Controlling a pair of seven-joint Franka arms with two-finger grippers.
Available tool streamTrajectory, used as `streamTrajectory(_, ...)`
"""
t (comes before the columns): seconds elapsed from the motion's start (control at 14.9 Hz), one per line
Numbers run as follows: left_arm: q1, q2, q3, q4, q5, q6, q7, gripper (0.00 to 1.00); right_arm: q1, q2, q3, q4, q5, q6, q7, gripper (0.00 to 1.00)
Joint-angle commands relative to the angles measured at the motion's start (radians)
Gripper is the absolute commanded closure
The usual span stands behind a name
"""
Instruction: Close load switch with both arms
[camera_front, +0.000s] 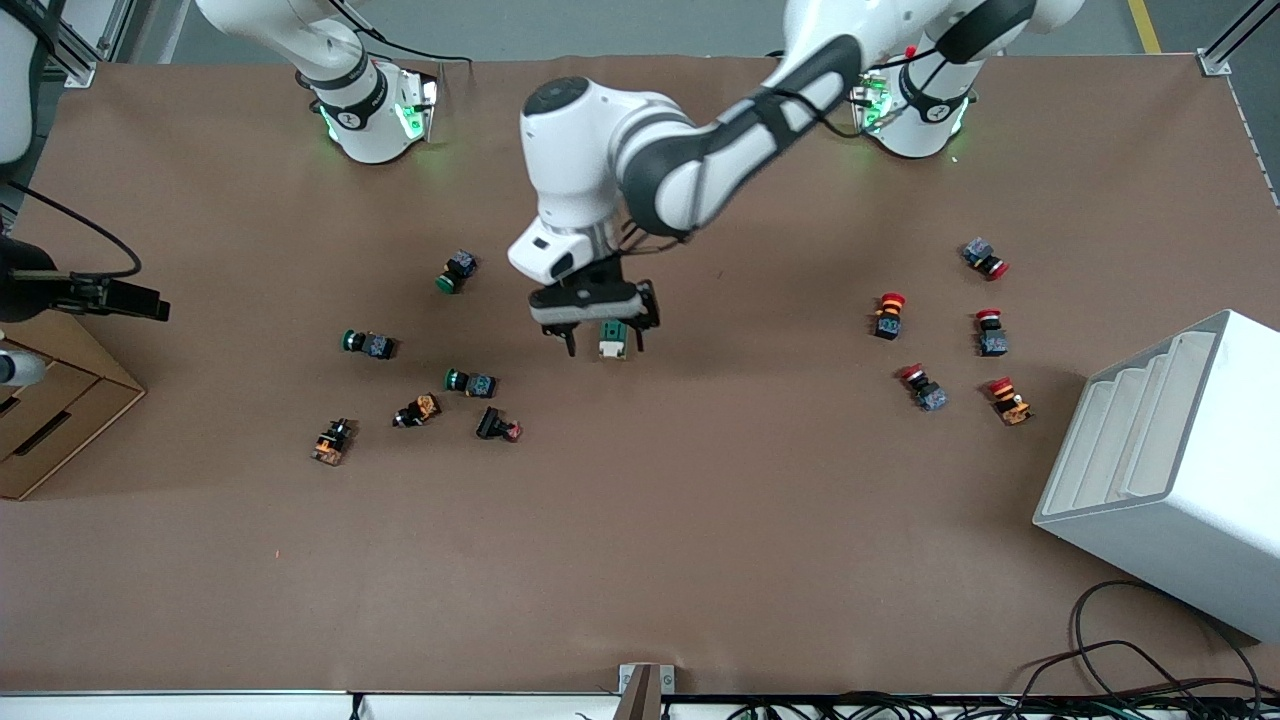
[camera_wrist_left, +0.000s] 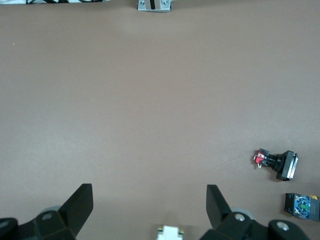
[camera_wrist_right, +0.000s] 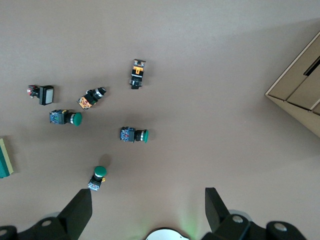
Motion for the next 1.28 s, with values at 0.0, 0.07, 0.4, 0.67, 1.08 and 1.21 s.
streamTrajectory(0.0,0.11,-0.099,-0.018,-0.009,-0.156,-0.002,0.194,0.0,-0.124,-0.104,0.171,-0.067,-0.039,0.008,0.016,0.0)
streamTrajectory(0.07,0.166,-0.133,-0.018,-0.009,-0.232,-0.007,0.288,0.0,-0.161,-0.13,0.232,-0.086,-0.072,0.006,0.043,0.0)
streamTrajectory(0.4,0.394,-0.29,-0.018,-0.011,-0.461,-0.163,0.542,0.0,-0.301,-0.237,0.404,-0.185,-0.086,0.023,0.091,0.0)
streamTrajectory(0.67,0.569,-0.362,-0.017,-0.011,-0.572,-0.277,0.78,0.0,-0.33,-0.338,0.437,-0.312,-0.123,0.074,0.088,0.0)
streamTrajectory(1.08,0.793,-0.431,-0.017,-0.011,-0.587,-0.404,1.161,0.0,-0.384,-0.394,0.512,-0.351,-0.126,0.083,0.088,0.0)
streamTrajectory(1.21,0.84,-0.433,-0.017,-0.011,-0.586,-0.407,1.211,0.0,-0.36,-0.411,0.504,-0.353,-0.126,0.077,0.089,0.0)
